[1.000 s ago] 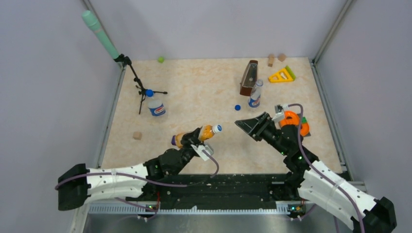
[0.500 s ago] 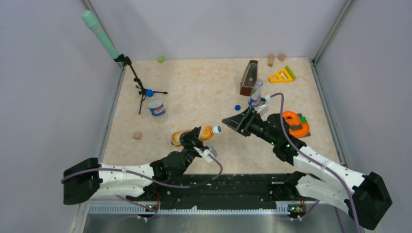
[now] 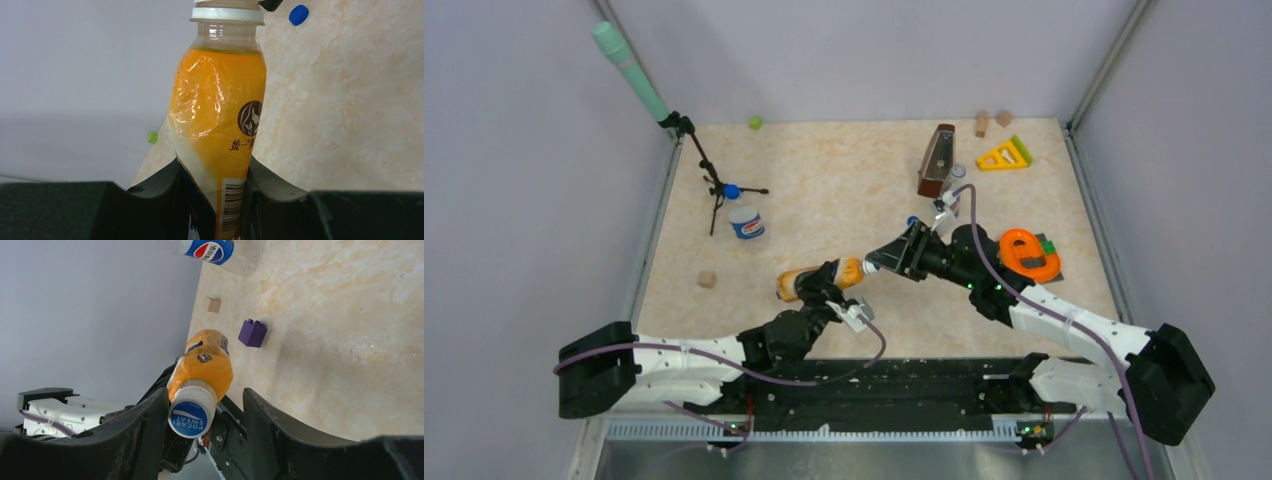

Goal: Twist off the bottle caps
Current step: Unscrew the bottle cap from the plastic bottle.

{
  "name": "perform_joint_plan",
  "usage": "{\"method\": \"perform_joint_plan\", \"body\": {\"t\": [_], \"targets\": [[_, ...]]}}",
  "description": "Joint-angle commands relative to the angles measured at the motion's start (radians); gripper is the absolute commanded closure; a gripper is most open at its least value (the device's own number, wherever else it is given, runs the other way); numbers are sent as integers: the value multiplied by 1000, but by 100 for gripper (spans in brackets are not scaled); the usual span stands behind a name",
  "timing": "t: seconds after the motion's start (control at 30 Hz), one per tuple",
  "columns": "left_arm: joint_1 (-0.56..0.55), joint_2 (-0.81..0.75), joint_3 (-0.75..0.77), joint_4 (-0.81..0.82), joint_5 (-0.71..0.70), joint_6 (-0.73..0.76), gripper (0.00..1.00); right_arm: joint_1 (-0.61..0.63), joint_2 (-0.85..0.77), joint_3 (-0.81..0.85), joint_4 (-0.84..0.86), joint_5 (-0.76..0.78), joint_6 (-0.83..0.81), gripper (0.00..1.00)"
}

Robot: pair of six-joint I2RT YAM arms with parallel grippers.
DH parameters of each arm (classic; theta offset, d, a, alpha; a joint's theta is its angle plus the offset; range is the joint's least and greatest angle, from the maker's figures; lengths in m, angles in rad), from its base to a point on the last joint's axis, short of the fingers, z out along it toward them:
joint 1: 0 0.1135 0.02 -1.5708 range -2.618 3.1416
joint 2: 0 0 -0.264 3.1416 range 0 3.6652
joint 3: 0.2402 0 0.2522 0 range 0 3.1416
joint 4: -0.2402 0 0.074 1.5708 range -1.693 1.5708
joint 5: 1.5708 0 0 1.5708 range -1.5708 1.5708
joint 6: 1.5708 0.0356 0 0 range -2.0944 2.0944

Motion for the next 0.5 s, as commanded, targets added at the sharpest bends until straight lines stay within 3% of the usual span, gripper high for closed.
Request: {"method": "perform_joint_plan", "body": {"t": [0.0, 0.2, 0.47], "targets": [[-4, 0, 37, 46, -20, -3, 100, 13, 11, 49, 30, -51, -36, 48], [-4, 13, 45, 44, -14, -6, 100, 13, -2, 48, 26, -61, -54, 60], [-2, 31, 53, 54, -27, -7, 100, 13, 2, 54, 15, -92, -79, 53]]}}
